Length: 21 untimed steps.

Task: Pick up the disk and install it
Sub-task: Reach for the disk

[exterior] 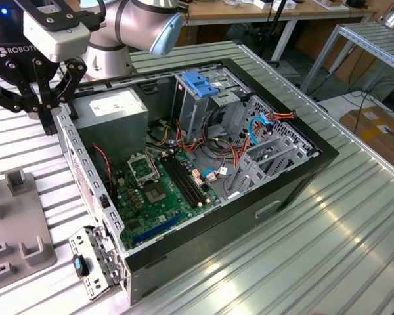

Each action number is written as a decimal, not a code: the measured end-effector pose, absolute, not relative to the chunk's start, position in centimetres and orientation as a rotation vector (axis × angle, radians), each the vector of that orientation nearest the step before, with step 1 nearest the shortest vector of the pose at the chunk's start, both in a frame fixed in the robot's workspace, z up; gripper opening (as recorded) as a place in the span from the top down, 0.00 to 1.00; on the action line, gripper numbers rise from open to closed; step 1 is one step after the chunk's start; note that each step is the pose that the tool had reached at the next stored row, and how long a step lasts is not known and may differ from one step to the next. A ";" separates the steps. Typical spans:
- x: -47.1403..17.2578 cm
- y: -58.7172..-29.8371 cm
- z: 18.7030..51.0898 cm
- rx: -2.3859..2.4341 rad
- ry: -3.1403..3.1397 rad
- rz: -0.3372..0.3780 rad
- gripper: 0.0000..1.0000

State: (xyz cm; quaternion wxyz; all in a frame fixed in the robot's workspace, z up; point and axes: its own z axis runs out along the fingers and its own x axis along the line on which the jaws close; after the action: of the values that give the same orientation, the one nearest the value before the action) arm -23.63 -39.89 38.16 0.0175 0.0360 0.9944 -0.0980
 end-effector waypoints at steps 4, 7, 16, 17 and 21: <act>-23.7 -39.9 38.2 0.112 3.090 -0.305 0.89; -23.8 -39.9 38.2 0.112 3.090 -0.305 0.89; -24.0 -39.9 38.2 0.112 3.090 -0.305 0.89; -24.1 -39.9 38.2 0.112 3.090 -0.305 0.89; -24.4 -39.9 38.2 0.112 3.090 -0.305 0.89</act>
State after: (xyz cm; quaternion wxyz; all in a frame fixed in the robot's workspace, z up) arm -24.39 -39.89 38.16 0.0175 0.0361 0.9944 -0.0980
